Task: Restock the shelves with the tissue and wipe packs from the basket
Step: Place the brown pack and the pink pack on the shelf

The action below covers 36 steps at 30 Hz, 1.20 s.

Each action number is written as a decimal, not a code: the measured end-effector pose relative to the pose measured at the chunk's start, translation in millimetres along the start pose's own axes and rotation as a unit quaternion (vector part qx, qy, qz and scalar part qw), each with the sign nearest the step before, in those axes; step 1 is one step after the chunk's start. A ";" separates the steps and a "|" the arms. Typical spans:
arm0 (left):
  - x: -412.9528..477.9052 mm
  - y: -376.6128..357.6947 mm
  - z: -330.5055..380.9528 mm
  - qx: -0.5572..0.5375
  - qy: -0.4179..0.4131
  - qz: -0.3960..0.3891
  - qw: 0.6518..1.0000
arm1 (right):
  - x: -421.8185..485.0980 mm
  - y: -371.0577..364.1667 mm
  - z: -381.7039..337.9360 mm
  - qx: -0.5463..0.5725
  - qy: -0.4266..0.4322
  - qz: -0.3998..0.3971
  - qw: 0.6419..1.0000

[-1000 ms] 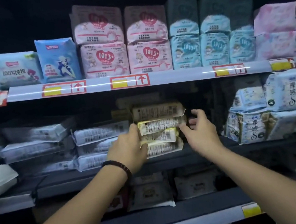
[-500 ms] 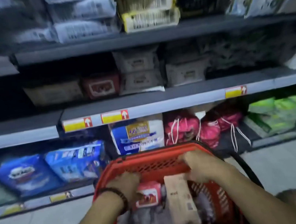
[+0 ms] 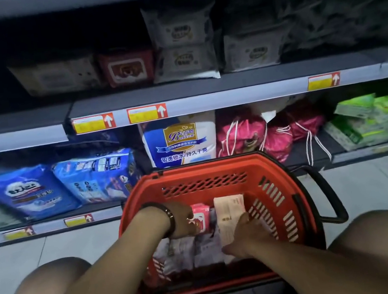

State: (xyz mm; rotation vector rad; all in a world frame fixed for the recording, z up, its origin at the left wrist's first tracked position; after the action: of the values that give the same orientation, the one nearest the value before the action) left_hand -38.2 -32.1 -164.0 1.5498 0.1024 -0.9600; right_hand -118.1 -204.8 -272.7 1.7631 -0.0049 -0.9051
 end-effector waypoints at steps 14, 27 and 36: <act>2.6 12.9 -4.3 0.024 0.026 0.021 0.999 | 21.2 14.3 0.5 0.146 -0.023 -0.021 0.989; -10.5 21.9 -33.3 -0.109 0.090 0.069 0.988 | -12.2 125.7 24.3 0.394 0.040 -0.031 0.918; -6.9 -4.4 17.9 -0.727 0.133 0.030 0.673 | -71.5 159.4 -33.6 0.442 0.109 0.120 0.882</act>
State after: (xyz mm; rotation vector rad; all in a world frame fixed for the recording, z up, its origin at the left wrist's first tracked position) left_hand -54.2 -43.2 -161.5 0.1332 0.8122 -0.2891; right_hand -83.3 -211.0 -98.4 2.6258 -0.5602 -0.5294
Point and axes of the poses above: each hand's wrist, its own x-axis towards the middle knuckle, its own y-axis out of the back of the hand, z = x × y, the point moved 9 cm from there along x, towards the middle knuckle, and after that the axes turned 7 degrees about z, right-handed, at the moved point
